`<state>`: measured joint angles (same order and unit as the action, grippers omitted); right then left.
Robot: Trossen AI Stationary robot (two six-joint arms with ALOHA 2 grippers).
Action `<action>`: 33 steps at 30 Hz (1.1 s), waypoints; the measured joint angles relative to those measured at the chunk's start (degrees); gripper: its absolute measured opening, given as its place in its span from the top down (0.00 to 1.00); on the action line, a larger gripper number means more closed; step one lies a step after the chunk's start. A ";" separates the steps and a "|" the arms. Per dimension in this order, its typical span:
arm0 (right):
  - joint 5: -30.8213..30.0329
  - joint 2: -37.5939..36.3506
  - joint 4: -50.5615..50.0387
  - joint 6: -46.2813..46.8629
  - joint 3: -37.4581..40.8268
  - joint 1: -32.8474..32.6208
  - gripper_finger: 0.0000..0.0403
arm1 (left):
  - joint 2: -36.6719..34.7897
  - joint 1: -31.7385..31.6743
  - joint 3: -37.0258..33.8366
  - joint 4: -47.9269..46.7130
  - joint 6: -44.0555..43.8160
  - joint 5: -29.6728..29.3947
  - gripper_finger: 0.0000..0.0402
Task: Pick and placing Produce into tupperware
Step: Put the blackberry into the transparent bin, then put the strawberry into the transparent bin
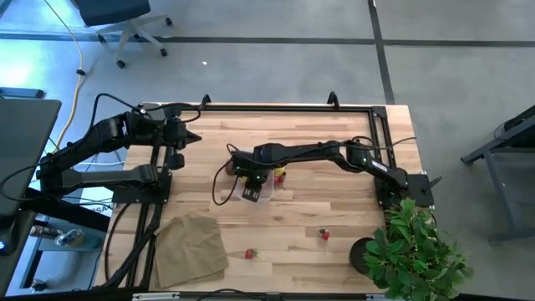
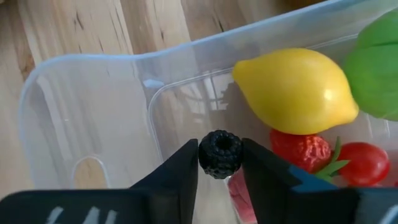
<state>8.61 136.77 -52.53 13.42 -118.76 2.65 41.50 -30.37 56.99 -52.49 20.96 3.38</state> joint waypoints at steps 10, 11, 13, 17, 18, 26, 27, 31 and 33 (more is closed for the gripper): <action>-0.02 -0.01 0.17 -0.42 0.00 -0.01 0.69 | 0.01 0.00 0.00 -0.01 0.00 -0.02 1.00; 0.00 -0.02 0.19 -0.42 0.00 -0.01 0.69 | 0.02 0.00 -0.01 0.00 0.01 0.00 1.00; 0.42 -0.07 0.12 -0.03 0.00 0.01 0.69 | 0.02 0.00 -0.01 -0.02 0.01 -0.02 1.00; 1.68 -1.15 -1.45 3.49 0.00 0.01 0.69 | 0.02 0.00 0.00 -0.02 0.01 -0.01 1.00; 1.77 -1.60 -1.57 4.13 0.00 0.01 0.69 | 0.02 0.00 -0.02 -0.01 0.00 -0.02 1.00; -2.15 -10.08 -4.58 4.70 -0.04 0.03 0.69 | 0.01 0.01 -0.01 0.00 0.01 0.00 1.00; -3.08 -11.32 -5.70 4.85 -0.04 0.04 0.69 | 0.02 0.00 0.00 -0.02 0.01 0.00 1.00; -7.09 -16.45 -10.81 8.07 -0.04 -0.39 0.69 | 0.01 0.00 -0.01 0.00 0.01 -0.02 1.00; -9.66 -18.52 -14.37 10.52 -0.04 -1.23 0.69 | 0.02 0.00 0.00 0.00 0.01 -0.01 1.00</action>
<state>-1.05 118.25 -66.90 23.94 -118.80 1.42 41.52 -30.37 56.99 -52.49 20.96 3.37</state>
